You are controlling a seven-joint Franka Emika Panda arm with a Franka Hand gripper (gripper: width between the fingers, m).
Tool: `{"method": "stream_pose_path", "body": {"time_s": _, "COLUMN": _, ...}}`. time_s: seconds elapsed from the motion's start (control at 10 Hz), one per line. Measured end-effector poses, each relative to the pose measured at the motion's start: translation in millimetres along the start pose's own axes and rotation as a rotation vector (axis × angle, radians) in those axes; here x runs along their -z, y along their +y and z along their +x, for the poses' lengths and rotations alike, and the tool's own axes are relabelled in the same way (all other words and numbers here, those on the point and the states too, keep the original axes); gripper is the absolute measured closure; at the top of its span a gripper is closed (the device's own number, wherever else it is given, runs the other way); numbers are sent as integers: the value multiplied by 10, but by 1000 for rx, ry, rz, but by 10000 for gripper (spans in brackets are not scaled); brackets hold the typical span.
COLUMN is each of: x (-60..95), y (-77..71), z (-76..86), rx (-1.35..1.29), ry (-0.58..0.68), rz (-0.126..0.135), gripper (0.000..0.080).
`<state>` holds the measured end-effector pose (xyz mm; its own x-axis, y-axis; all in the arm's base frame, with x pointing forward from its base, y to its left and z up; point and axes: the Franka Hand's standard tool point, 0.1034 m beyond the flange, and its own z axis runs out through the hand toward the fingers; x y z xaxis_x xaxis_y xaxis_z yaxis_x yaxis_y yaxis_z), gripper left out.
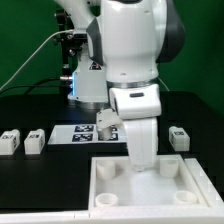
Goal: Assemble one leg
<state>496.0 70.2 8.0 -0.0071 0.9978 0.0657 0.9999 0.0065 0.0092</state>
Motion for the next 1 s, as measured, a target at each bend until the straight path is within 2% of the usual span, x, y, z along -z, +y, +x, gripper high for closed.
{"method": "stream_pose_path", "body": {"time_s": 0.2, "x": -2, "y": 1, "z": -4, "rx": 18, "ry": -1, "rz": 9, "gripper": 739}}
{"method": "stream_pose_path", "body": {"time_s": 0.3, "x": -3, "y": 0, "z": 5, "rx": 11, "ry": -2, "rz": 3, "gripper": 739}}
{"method": "stream_pose_path", "body": {"time_s": 0.4, "x": -4, "y": 0, "z": -10, "rx": 8, "ry": -2, "rz": 3, "gripper": 663}}
{"method": "stream_pose_path", "body": {"time_s": 0.5, "x": -5, "y": -1, "z": -13, "rx": 8, "ry": -2, "rz": 3, "gripper": 663}}
{"method": "stream_pose_path", "body": {"time_s": 0.6, "x": -5, "y": -1, "z": -15, "rx": 7, "ry": -2, "rz": 3, "gripper": 527}}
{"method": "stream_pose_path", "body": {"time_s": 0.7, "x": -6, "y": -1, "z": -18, "rx": 7, "ry": -2, "rz": 3, "gripper": 344}}
{"method": "stream_pose_path", "body": {"time_s": 0.8, "x": -6, "y": -1, "z": -21, "rx": 6, "ry": -2, "rz": 3, "gripper": 214}}
{"method": "stream_pose_path", "body": {"time_s": 0.9, "x": -6, "y": 0, "z": -24, "rx": 6, "ry": -2, "rz": 3, "gripper": 214}}
{"method": "stream_pose_path", "body": {"time_s": 1.0, "x": -6, "y": 0, "z": -26, "rx": 5, "ry": -2, "rz": 3, "gripper": 164}}
